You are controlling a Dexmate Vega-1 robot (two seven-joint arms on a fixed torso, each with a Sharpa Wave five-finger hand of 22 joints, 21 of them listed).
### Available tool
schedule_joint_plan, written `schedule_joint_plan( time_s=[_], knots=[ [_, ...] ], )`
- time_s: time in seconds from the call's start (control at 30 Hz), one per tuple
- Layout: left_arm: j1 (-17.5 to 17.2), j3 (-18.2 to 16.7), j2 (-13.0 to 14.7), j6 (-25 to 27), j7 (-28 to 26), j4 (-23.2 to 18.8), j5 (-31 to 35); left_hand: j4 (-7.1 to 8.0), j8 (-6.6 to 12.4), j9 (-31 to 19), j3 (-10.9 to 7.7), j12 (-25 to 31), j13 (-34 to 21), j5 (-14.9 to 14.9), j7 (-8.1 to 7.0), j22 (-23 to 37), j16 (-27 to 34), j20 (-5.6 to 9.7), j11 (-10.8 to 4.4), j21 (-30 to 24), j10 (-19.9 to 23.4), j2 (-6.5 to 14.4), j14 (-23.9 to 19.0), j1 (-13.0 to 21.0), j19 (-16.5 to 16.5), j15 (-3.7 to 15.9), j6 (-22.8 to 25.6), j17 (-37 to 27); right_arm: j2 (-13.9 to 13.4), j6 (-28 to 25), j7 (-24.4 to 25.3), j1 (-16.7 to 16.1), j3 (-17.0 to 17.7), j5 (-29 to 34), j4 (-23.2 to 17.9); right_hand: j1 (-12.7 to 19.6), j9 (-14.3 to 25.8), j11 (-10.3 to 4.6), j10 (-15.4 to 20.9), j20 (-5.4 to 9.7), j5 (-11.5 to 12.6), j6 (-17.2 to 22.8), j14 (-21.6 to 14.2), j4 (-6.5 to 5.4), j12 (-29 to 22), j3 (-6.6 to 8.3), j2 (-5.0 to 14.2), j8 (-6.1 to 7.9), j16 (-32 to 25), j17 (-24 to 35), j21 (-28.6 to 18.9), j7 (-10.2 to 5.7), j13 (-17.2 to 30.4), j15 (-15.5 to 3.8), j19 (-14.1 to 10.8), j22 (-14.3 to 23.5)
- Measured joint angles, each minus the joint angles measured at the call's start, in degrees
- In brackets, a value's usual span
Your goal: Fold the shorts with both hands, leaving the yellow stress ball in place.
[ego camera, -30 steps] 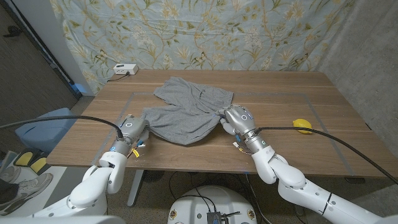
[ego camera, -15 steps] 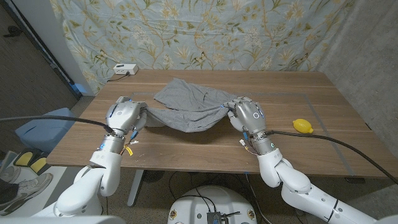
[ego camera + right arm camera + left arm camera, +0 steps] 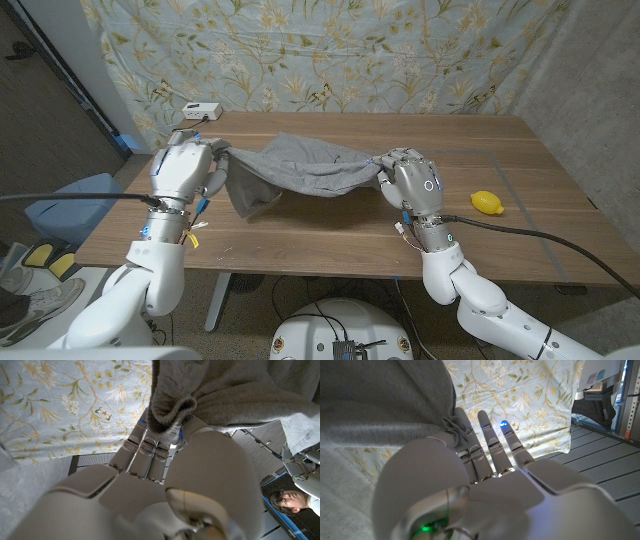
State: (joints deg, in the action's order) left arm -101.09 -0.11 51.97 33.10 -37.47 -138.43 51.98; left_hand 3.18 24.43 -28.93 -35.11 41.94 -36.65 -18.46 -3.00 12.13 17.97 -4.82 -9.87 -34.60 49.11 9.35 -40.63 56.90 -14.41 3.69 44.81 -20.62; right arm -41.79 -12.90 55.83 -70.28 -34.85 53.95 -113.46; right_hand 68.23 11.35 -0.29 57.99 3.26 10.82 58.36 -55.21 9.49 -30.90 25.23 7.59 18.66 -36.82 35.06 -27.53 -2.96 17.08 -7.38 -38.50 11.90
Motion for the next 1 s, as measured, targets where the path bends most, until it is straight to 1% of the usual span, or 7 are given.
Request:
schedule_joint_plan(
  time_s=[0.23, 0.47, 0.57, 0.6, 0.73, 0.93, 1.0],
  knots=[
    [0.7, -4.0, -3.0, -3.7, 2.4, -0.1, 1.3, 0.43, 0.03, -1.2, 0.03, 0.7, -1.4, -0.4, -0.10, 0.0, -0.7, 0.00, -0.01, -0.5, 0.0, 0.0, 0.0, 0.0, 0.0, 0.00, -0.1, -0.3, 0.3, 0.1, 1.0, 0.2, 1.2, -0.8, 0.4, -0.1, 0.0, -0.02, 0.2, 0.00, 0.0, 0.0, -0.2, -0.16, 0.0, 0.17, -0.07, -0.29, 0.0, 0.4, 0.0, 0.00, 0.0, -0.16, 0.0, -0.2],
    [4.4, -6.6, -3.9, -6.6, 9.3, 1.2, 0.0, 0.90, 0.04, -2.6, 0.04, 1.1, -2.6, -0.9, -0.41, 0.0, -1.5, -0.31, -0.18, -0.8, -0.7, 0.0, 0.1, 0.0, 0.3, 0.13, -0.4, -0.5, 0.5, 0.7, -0.1, 2.0, 1.5, -1.5, 1.4, -0.4, 0.0, -0.01, 0.2, -0.22, 0.0, -0.3, -0.2, -0.02, 0.0, 0.38, -0.38, -0.30, 0.3, 0.7, -0.2, -0.25, 0.0, -0.22, 0.2, -0.2],
    [6.3, -7.0, -3.7, -7.0, 11.3, 1.8, -0.2, 0.90, 0.04, -2.9, 0.04, 1.5, -3.0, -1.2, -0.41, 0.0, -1.5, -0.31, -0.34, -0.8, -0.9, 0.0, 0.2, 0.0, 0.3, 0.21, -0.4, -0.6, 0.5, 1.1, -0.7, 2.5, 1.5, -1.7, 1.8, -0.4, 0.0, -0.02, 0.2, -0.22, 0.0, -0.4, -0.2, -0.02, 0.0, 0.38, -0.45, -0.30, 0.4, 0.9, -0.2, -0.35, 0.0, -0.22, 0.2, -0.2],
    [7.6, -7.1, -3.4, -7.5, 14.0, 2.2, -0.4, 1.02, 0.04, -3.3, -0.08, 1.5, -3.2, -1.3, -0.41, -0.1, -1.6, -0.37, -0.33, -0.8, -0.9, 0.0, 0.2, 0.0, 0.4, 0.21, -0.4, -0.7, 0.5, 1.3, -1.1, 3.3, 1.5, -1.8, 2.3, -0.4, 0.0, -0.01, 0.2, -0.22, 0.0, -0.4, -0.2, -0.02, -0.1, 0.38, -0.45, -0.53, 0.4, 0.9, -0.3, -0.35, 0.0, -0.22, 0.2, -0.2],
    [11.1, -7.0, -2.4, -8.0, 18.1, 3.3, -0.7, 1.24, 0.05, -3.6, -0.15, 2.0, -3.7, -1.5, -0.70, -0.2, -1.9, -0.31, -0.16, -0.8, -1.1, 0.0, 0.5, 0.0, 0.8, 0.10, -0.7, -0.8, 0.6, 1.9, -2.3, 4.7, 1.3, -2.1, 3.1, -0.5, 0.0, -0.02, 0.2, -0.21, 0.0, -0.4, -0.2, -0.23, -0.1, 0.59, -0.52, -0.74, 0.4, 1.2, -0.4, -0.35, 0.0, -0.21, 0.2, -0.2],
    [17.3, -4.9, -0.2, -8.0, 24.6, 5.6, -0.6, 1.33, 0.06, -3.4, -0.23, 2.0, -3.9, -1.5, -0.71, -0.2, -2.4, -0.30, -0.38, -1.2, -1.5, 0.0, 0.6, 0.0, 0.8, 0.20, -0.7, -1.0, 0.7, 2.6, -4.2, 7.5, 0.9, -2.5, 5.0, -0.5, 0.3, -0.01, 0.2, -0.22, 0.0, -0.4, -0.1, -0.23, -0.7, 0.59, -0.52, -0.74, 0.4, 1.5, -0.7, -0.35, 0.0, -0.21, 0.2, -0.2],
    [19.6, -3.7, 0.6, -8.0, 24.6, 6.4, -0.6, 1.46, 0.06, -3.2, -0.35, 2.0, -3.9, -1.5, -0.71, -0.2, -2.6, -0.31, -0.38, -1.4, -1.5, -0.2, 0.6, 0.2, 0.7, 0.19, -0.7, -1.1, 0.7, 2.9, -4.9, 7.5, 0.9, -2.7, 5.0, -0.5, 0.3, -0.02, 0.2, -0.21, 0.0, -0.4, -0.1, -0.23, -0.7, 0.58, -0.52, -0.74, 0.4, 1.6, -0.7, -0.35, 0.0, -0.21, 0.2, -0.2]
  ],
)
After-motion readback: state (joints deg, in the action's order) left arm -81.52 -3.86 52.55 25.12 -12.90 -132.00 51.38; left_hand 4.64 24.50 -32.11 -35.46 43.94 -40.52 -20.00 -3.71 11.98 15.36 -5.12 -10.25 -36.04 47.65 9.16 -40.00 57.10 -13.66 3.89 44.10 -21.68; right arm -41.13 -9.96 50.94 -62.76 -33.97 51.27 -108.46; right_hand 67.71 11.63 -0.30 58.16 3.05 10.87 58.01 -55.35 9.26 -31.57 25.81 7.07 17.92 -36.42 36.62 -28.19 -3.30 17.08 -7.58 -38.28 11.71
